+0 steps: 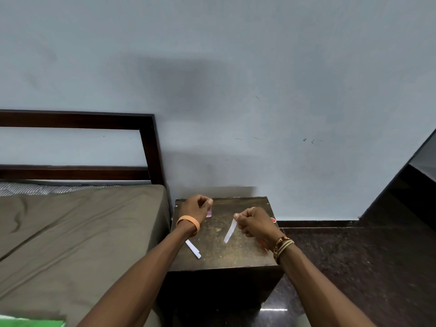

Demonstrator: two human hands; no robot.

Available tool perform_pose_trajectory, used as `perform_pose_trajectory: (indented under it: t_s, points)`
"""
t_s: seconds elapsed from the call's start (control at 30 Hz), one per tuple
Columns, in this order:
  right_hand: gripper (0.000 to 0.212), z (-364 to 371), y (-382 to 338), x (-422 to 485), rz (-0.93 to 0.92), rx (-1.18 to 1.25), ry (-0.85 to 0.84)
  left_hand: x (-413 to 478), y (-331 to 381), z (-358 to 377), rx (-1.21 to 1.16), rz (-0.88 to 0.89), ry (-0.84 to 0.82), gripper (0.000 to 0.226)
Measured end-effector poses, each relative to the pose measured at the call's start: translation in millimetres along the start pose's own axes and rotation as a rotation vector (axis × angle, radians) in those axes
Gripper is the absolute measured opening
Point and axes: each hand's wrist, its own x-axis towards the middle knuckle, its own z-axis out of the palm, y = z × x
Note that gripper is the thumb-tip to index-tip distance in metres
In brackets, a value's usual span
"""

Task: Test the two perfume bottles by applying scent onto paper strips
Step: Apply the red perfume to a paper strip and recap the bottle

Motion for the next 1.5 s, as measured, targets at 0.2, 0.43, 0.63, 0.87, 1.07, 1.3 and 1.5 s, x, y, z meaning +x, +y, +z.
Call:
perform_pose_trajectory:
  t_s: [0.2, 0.43, 0.63, 0.87, 1.07, 1.3, 1.5]
  points:
    - [0.024, -8, -26, -8, -0.074, 0.196, -0.098, 3, 1, 0, 0.001, 0.002, -0.005, 0.017]
    - [0.033, -1, -23, -3, -0.072, -0.181, 0.057, -1, 5, 2, 0.008, 0.02, -0.005, 0.016]
    - [0.021, -11, -39, -3, -0.064, 0.375, -0.046, 1, 2, 1, -0.012, -0.003, 0.001, 0.016]
    - [0.022, -9, -32, -4, -0.041, 0.313, -0.089, 2, -3, 0, 0.009, -0.014, -0.011, 0.018]
    - [0.029, -7, -25, -2, -0.102, -0.21, 0.014, 0, -2, -1, 0.003, -0.01, -0.018, 0.018]
    - [0.024, -11, -34, -3, -0.034, 0.047, -0.071, -2, -2, -2, 0.002, -0.019, -0.015, 0.014]
    - [0.022, -9, -36, -7, -0.07, 0.381, -0.174, -2, 0, -3, -0.011, -0.013, -0.016, 0.014]
